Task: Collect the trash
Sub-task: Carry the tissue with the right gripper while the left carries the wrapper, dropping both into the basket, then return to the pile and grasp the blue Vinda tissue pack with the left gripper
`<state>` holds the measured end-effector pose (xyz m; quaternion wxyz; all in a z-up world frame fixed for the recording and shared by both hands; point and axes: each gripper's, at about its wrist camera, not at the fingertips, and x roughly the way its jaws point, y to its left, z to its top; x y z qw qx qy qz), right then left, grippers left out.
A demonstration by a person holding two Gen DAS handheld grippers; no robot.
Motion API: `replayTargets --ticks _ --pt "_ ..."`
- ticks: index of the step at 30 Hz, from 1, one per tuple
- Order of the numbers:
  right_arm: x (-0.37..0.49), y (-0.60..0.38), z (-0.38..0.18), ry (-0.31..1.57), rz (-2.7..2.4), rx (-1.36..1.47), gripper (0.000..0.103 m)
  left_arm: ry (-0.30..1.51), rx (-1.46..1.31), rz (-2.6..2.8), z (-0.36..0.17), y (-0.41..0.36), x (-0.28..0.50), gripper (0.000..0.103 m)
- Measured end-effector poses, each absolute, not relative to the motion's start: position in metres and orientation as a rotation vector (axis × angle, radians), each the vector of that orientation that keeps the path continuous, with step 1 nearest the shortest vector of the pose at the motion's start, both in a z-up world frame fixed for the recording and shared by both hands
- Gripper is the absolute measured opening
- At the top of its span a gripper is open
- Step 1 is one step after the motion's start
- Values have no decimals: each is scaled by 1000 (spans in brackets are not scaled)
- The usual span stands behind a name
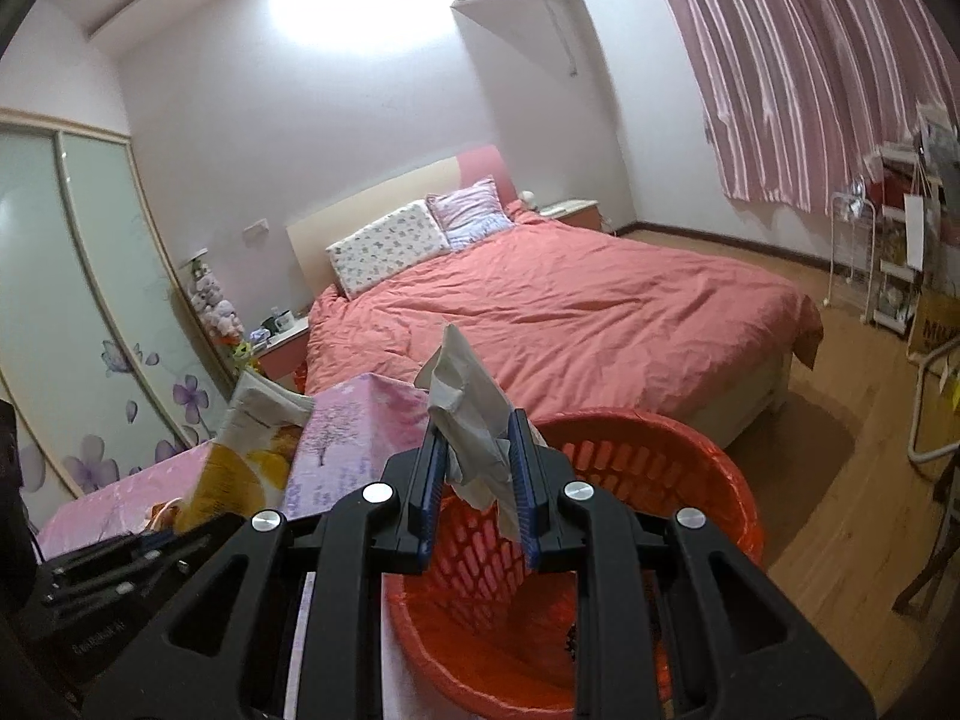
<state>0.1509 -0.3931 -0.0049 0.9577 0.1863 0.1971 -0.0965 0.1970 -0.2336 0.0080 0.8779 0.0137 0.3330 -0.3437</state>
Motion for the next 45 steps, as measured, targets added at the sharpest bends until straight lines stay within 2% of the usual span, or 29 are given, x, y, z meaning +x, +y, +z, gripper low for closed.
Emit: replayTargets --ticks 8,9,11,13,16,22,34,42,45 --pt "162 -421 -23 431 -189 477 23 758 54 -748 -26 -276 219 23" --pt "164 -425 -26 437 -187 487 26 765 58 -741 -29 -279 221 26" --pt "170 -430 -33 459 -193 502 29 784 66 -730 -38 -281 226 40" --pt "175 -432 -39 479 -191 510 38 803 70 -718 -47 -282 231 48" --pt "174 -429 -45 500 -203 511 47 823 83 -699 -56 -280 236 51" --pt "165 -422 -42 505 -233 482 55 828 85 -652 -59 -261 238 56" --pt "172 -376 -31 541 -186 368 57 790 79 -511 -47 -168 214 60" --pt "180 -323 -36 592 -92 311 58 734 66 -294 -40 -64 197 71" --pt "183 -307 -41 618 -60 311 58 754 61 -215 -48 -28 201 72"
